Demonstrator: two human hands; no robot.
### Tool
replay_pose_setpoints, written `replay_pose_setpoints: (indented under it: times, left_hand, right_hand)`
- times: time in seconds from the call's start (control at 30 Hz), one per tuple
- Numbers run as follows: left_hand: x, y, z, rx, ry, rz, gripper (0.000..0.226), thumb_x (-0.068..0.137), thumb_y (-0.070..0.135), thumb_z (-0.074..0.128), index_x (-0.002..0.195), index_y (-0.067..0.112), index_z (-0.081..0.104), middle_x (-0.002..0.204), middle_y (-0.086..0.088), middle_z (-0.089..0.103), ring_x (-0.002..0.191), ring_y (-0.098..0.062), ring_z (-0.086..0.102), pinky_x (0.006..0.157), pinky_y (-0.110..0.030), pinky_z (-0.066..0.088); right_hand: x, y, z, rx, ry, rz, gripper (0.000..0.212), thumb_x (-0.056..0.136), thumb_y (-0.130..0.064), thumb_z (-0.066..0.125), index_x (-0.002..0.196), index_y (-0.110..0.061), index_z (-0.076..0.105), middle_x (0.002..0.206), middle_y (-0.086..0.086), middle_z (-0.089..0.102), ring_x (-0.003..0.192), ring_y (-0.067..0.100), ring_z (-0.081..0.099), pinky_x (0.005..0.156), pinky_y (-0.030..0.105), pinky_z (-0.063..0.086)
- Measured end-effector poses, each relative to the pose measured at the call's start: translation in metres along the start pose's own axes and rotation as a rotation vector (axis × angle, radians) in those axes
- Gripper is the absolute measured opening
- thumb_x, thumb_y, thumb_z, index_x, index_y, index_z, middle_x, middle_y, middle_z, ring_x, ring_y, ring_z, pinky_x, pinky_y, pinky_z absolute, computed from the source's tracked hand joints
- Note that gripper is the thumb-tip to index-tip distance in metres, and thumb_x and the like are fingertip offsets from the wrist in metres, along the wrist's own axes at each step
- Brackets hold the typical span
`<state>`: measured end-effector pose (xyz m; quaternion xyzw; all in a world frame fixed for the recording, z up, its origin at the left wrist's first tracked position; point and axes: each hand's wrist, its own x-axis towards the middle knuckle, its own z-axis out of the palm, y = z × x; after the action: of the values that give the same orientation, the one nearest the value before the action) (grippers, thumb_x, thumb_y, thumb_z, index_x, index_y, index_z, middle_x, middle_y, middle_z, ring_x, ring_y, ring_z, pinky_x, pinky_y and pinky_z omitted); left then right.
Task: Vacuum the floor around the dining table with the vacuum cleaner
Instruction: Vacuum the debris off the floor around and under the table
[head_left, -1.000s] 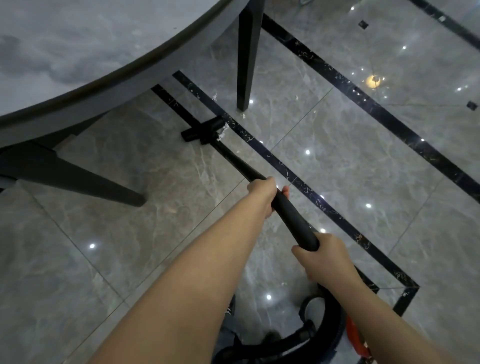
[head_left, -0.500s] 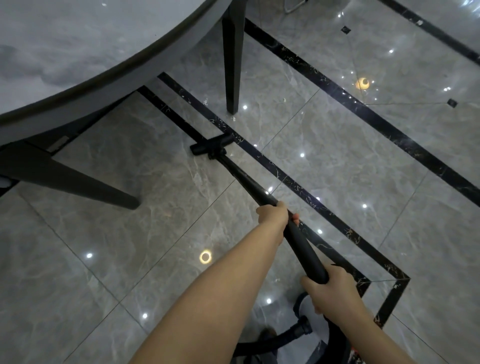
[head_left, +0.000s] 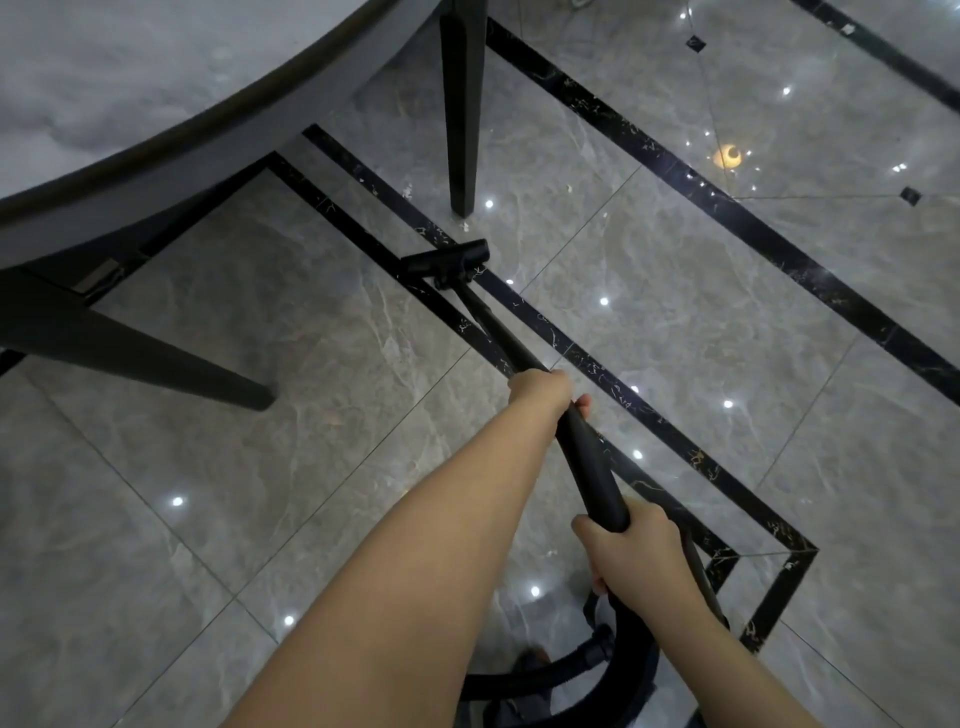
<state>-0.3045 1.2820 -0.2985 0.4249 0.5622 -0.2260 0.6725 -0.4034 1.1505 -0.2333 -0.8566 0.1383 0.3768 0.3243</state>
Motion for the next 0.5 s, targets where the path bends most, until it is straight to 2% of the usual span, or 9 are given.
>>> replay_pose_setpoints:
  times: [0.03, 0.1, 0.17, 0.23, 0.33, 0.4, 0.47, 0.5]
  left_hand:
    - [0.001, 0.003, -0.001, -0.001, 0.001, 0.004, 0.026, 0.094, 0.005, 0.053, 0.119, -0.003, 0.048, 0.099, -0.016, 0.069, 0.078, -0.024, 0.065, 0.072, -0.033, 0.061]
    - [0.001, 0.007, -0.003, -0.015, 0.003, 0.032, 0.027, 0.098, 0.007, 0.050, 0.122, -0.004, 0.048, 0.086, -0.012, 0.066, 0.060, -0.020, 0.059, 0.053, -0.026, 0.055]
    - [0.006, 0.007, -0.006, -0.022, 0.043, 0.047, 0.033, 0.100, 0.012, 0.049, 0.130, -0.001, 0.046, 0.088, -0.013, 0.067, 0.056, -0.018, 0.058, 0.046, -0.024, 0.051]
    - [0.008, 0.003, -0.013, -0.076, 0.078, 0.022, 0.034, 0.101, 0.018, 0.050, 0.132, 0.006, 0.044, 0.094, -0.016, 0.067, 0.054, -0.016, 0.058, 0.043, -0.023, 0.049]
    - [0.012, 0.003, -0.029, -0.150, 0.111, 0.021, 0.033, 0.103, 0.025, 0.047, 0.132, 0.008, 0.043, 0.075, -0.012, 0.061, 0.047, -0.013, 0.054, 0.041, -0.022, 0.045]
    - [0.020, 0.013, -0.042, -0.199, 0.125, 0.038, 0.033, 0.102, 0.026, 0.048, 0.129, 0.005, 0.045, 0.070, -0.010, 0.058, 0.046, -0.013, 0.054, 0.040, -0.022, 0.045]
    - [0.033, 0.029, -0.056, -0.254, 0.136, 0.066, 0.036, 0.100, 0.029, 0.051, 0.125, 0.004, 0.049, 0.072, -0.010, 0.060, 0.048, -0.014, 0.059, 0.046, -0.024, 0.051]
    - [0.036, 0.036, -0.062, -0.265, 0.137, 0.085, 0.038, 0.099, 0.032, 0.054, 0.125, 0.004, 0.051, 0.077, -0.011, 0.064, 0.053, -0.016, 0.063, 0.053, -0.027, 0.056]
  right_hand:
    - [0.002, -0.003, 0.001, 0.007, -0.002, -0.004, 0.019, 0.084, -0.009, 0.065, 0.068, -0.004, 0.055, 0.051, 0.009, 0.055, 0.037, 0.012, 0.053, 0.039, 0.019, 0.043]
    - [0.003, -0.005, 0.003, 0.016, -0.006, -0.020, 0.018, 0.084, -0.008, 0.065, 0.070, -0.004, 0.056, 0.052, 0.010, 0.056, 0.039, 0.014, 0.055, 0.040, 0.020, 0.045]
    - [0.002, -0.006, 0.005, 0.020, -0.020, -0.019, 0.018, 0.083, -0.007, 0.065, 0.069, -0.004, 0.054, 0.053, 0.009, 0.054, 0.040, 0.015, 0.053, 0.041, 0.021, 0.046]
    - [0.002, -0.006, 0.007, 0.005, -0.044, -0.008, 0.018, 0.083, -0.006, 0.066, 0.069, -0.004, 0.054, 0.052, 0.007, 0.052, 0.043, 0.017, 0.052, 0.041, 0.022, 0.046]
    - [0.009, -0.014, 0.014, -0.059, -0.077, -0.019, 0.020, 0.083, -0.008, 0.066, 0.069, -0.006, 0.052, 0.052, 0.004, 0.048, 0.044, 0.016, 0.050, 0.043, 0.024, 0.047]
    - [0.018, -0.027, 0.022, -0.092, -0.091, -0.060, 0.020, 0.083, -0.012, 0.067, 0.069, -0.007, 0.053, 0.053, 0.003, 0.049, 0.043, 0.014, 0.052, 0.044, 0.028, 0.050]
    - [0.032, -0.047, 0.031, -0.133, -0.092, -0.101, 0.015, 0.084, -0.016, 0.067, 0.076, -0.005, 0.061, 0.056, 0.004, 0.054, 0.046, 0.016, 0.057, 0.045, 0.029, 0.053]
    - [0.039, -0.059, 0.034, -0.154, -0.084, -0.115, 0.014, 0.084, -0.018, 0.066, 0.079, -0.005, 0.063, 0.058, 0.005, 0.056, 0.048, 0.018, 0.060, 0.044, 0.026, 0.052]
